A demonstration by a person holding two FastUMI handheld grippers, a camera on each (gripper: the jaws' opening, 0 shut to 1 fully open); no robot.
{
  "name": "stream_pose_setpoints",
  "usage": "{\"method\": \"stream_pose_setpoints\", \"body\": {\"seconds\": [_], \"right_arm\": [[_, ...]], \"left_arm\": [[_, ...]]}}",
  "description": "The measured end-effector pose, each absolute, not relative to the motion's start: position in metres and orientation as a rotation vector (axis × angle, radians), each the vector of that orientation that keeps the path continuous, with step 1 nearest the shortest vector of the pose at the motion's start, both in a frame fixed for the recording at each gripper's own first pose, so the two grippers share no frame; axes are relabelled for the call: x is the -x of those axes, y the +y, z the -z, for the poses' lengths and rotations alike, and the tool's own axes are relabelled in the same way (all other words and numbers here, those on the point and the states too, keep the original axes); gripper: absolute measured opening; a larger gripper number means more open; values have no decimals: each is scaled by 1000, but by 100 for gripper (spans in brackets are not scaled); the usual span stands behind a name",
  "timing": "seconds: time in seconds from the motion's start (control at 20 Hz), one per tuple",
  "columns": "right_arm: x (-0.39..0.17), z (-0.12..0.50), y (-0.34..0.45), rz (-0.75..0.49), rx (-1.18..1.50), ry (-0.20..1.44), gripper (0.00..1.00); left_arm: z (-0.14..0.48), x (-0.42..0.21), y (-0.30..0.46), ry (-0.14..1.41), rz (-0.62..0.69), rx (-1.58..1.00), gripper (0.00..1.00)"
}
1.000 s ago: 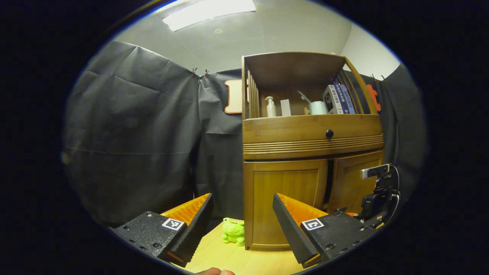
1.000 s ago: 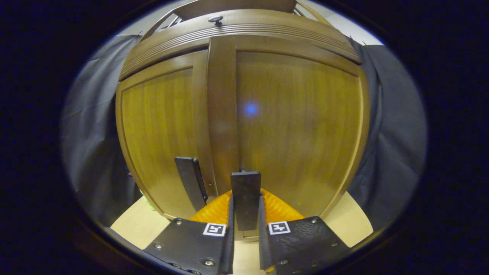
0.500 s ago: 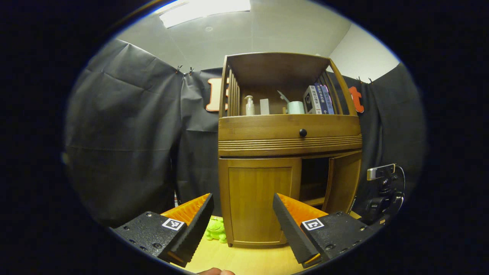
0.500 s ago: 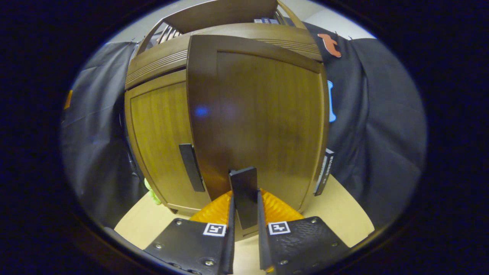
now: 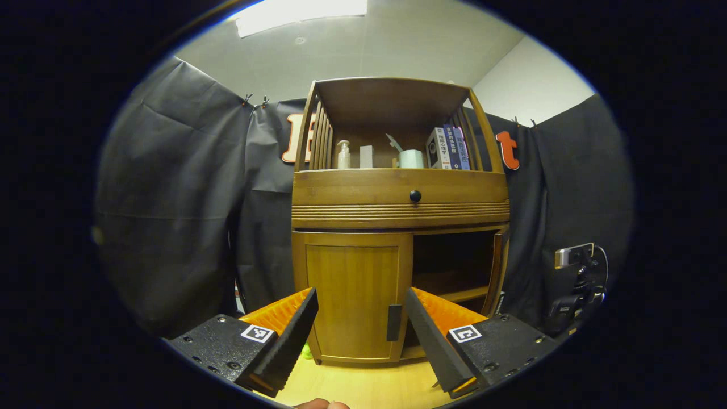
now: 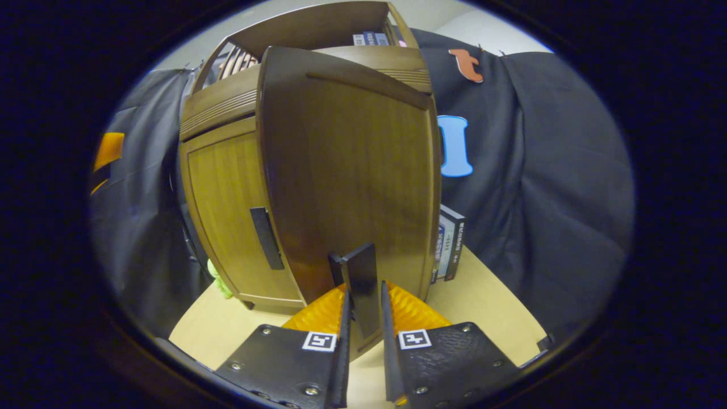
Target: Open the right door of the double-door shoe cabinet with the right hand, and open the left door with the left hand.
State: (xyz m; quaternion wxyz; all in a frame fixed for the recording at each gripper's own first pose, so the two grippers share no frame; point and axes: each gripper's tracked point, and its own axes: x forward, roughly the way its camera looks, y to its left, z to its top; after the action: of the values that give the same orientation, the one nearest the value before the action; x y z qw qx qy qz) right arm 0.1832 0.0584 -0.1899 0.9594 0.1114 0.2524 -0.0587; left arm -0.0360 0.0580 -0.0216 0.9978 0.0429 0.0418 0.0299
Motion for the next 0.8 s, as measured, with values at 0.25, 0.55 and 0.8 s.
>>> {"method": "stream_pose_setpoints", "body": {"seconds": [0.25, 0.55, 0.8], "right_arm": [[-189, 187, 47, 161, -216, 514, 25], [-182, 182, 20, 216, -199, 494, 25], [-164, 177, -14, 277, -178, 481, 16]], "left_arm": [[26, 30, 44, 91, -26, -76, 96], [35, 20, 26, 102, 25, -56, 93], [41, 15, 11, 109, 69, -42, 93]]}}
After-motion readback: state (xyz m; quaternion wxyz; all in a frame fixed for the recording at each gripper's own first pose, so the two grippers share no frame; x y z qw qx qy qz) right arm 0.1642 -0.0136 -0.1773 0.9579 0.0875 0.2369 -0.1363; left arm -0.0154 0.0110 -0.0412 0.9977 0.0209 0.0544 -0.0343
